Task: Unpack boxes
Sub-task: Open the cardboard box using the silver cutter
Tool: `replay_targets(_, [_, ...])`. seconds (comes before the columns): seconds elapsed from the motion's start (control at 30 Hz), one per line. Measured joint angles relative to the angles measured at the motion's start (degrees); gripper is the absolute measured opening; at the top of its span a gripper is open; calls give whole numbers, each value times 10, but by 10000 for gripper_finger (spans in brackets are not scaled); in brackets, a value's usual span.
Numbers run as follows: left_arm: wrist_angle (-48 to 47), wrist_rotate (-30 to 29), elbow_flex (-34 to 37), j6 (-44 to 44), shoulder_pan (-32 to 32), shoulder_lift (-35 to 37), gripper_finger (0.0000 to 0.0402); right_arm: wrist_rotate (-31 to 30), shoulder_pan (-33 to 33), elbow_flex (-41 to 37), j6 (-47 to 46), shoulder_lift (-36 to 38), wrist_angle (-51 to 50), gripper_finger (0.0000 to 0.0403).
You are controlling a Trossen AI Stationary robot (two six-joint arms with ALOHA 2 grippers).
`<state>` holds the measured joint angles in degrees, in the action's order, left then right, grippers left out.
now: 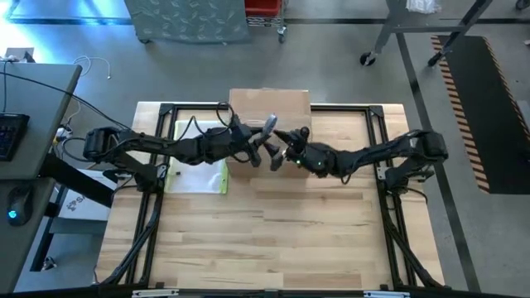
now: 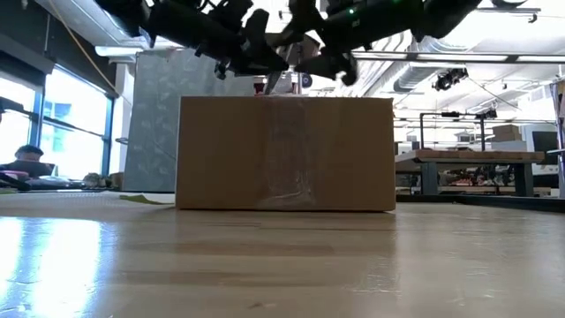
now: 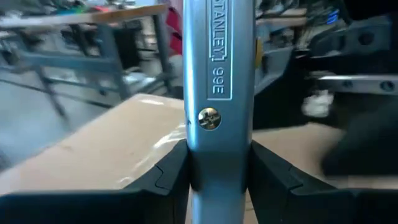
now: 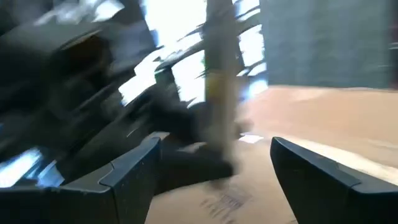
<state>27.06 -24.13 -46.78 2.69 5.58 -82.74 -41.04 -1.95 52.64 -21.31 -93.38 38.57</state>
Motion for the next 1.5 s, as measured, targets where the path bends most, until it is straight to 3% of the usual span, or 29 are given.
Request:
replay_targets(0.07, [1, -18, 0, 14, -13, 0, 105, -23, 0, 0, 8, -6, 26, 281])
replay_targets(0.2, [18, -48, 0, 16, -37, -2, 105, 26, 17, 1, 33, -5, 62, 246])
replay_targets(0.3, [26, -74, 0, 14, -55, -3, 105, 72, 29, 1, 50, -5, 79, 194])
replay_targets(0.43, [24, -97, 0, 31, -61, -3, 105, 112, 40, 2, 82, 1, 77, 78])
replay_targets(0.53, [-11, -93, 0, 36, -55, 10, 116, 151, 60, 4, 104, 10, 44, 69])
replay_targets(0.63, [-86, -44, -4, 15, -30, 57, 199, 215, 104, 22, 112, 38, -45, 64])
replay_targets(0.73, [-160, 64, -18, -10, 20, 118, 276, 289, 148, 58, 120, 62, -152, 64])
replay_targets(0.87, [-171, 186, -19, -11, 88, 168, 319, 420, 181, 104, 184, 64, -284, 64])
replay_targets(1.0, [-134, 290, -19, -18, 136, 167, 316, 538, 184, 122, 246, 58, -295, 64])
replay_targets(1.1, [-79, 363, -19, -47, 142, 140, 304, 549, 175, 122, 243, 56, -294, 64])
replay_targets(1.3, [17, 364, -19, -73, 112, 71, 284, 546, 154, 123, 253, 56, -285, 64])
replay_targets(1.5, [27, 365, -33, -89, 99, 38, 238, 543, 155, 123, 274, 56, -284, 64])
